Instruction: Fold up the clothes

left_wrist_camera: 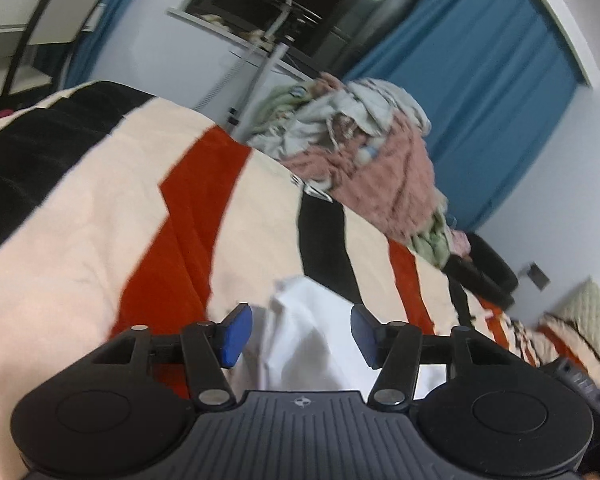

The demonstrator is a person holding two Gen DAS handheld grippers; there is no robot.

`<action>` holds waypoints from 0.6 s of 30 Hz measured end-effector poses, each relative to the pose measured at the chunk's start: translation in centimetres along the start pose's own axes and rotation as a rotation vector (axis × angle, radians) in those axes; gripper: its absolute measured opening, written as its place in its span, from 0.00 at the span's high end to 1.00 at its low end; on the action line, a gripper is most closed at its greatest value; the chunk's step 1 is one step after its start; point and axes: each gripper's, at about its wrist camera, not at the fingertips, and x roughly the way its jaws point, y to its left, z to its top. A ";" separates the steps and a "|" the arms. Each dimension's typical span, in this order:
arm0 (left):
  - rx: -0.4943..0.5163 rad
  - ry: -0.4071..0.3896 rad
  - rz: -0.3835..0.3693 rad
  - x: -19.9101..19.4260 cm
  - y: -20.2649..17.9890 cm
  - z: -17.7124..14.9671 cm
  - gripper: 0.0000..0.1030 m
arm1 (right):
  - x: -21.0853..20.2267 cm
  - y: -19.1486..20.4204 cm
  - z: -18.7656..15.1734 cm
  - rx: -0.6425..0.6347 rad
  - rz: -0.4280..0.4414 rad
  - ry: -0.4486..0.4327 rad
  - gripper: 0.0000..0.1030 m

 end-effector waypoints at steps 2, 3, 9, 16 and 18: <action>0.045 0.023 0.014 0.6 -0.6 -0.7 0.46 | -1.4 0.4 -0.1 -0.074 -0.022 -0.026 0.29; 0.066 0.032 0.025 0.9 -0.8 -1.0 0.46 | -1.6 0.5 -0.1 -0.110 -0.055 -0.032 0.30; 0.087 0.096 0.060 2.0 -1.1 -2.3 0.71 | 2.6 -0.7 -1.3 -0.244 -0.235 0.104 0.70; 0.112 0.001 0.051 -0.2 -2.4 -2.0 0.93 | 0.8 1.1 -1.5 -0.317 -0.183 -0.008 0.94; 0.133 -0.048 0.050 -1.0 -3.2 -1.5 0.93 | 0.4 2.2 -1.4 -0.353 -0.156 -0.071 0.94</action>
